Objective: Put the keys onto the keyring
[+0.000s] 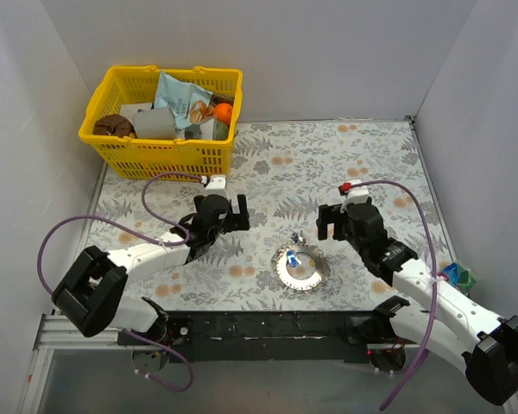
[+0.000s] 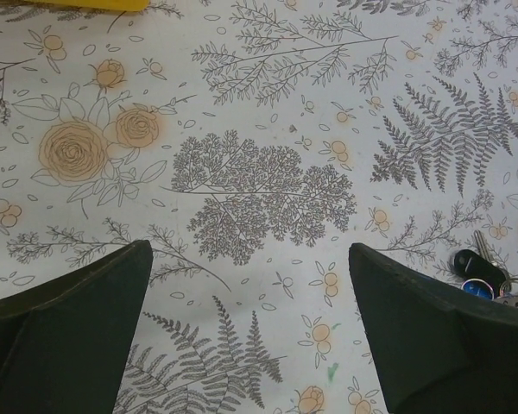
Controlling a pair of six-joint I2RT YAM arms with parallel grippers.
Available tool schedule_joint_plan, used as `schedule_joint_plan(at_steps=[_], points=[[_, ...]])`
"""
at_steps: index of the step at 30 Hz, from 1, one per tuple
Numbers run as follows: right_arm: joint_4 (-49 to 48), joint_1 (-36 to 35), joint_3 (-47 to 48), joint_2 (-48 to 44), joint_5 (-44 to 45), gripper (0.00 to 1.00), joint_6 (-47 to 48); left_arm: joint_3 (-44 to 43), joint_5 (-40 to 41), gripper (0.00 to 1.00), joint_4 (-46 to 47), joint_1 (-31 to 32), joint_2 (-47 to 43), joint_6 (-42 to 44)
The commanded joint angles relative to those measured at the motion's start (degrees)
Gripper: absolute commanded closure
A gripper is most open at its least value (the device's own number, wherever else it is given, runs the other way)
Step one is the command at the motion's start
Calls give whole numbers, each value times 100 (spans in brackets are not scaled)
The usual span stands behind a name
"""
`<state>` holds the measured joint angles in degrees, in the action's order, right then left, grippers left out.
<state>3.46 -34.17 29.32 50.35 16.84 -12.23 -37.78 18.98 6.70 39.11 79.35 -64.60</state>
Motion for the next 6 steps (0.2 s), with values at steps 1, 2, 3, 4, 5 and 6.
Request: schedule_joint_plan(at_steps=[1,2,3,4,5,6], points=[[-170,77,-84,-279,705,2,-183,288,334,2,270,-27,-656,-27],[-249,86,-111,-297,767,2,-201,358,343,2,288,-27,-745,78],[-293,86,-137,-332,855,1,-297,403,326,2,314,-27,-833,157],[-294,104,-155,-385,1004,2,-324,464,334,2,410,-27,-1025,228],[-503,95,-207,-455,1075,2,-324,569,378,2,455,-27,-1131,281],[-635,104,-277,-508,1145,2,-324,640,543,2,525,-27,-1228,368]])
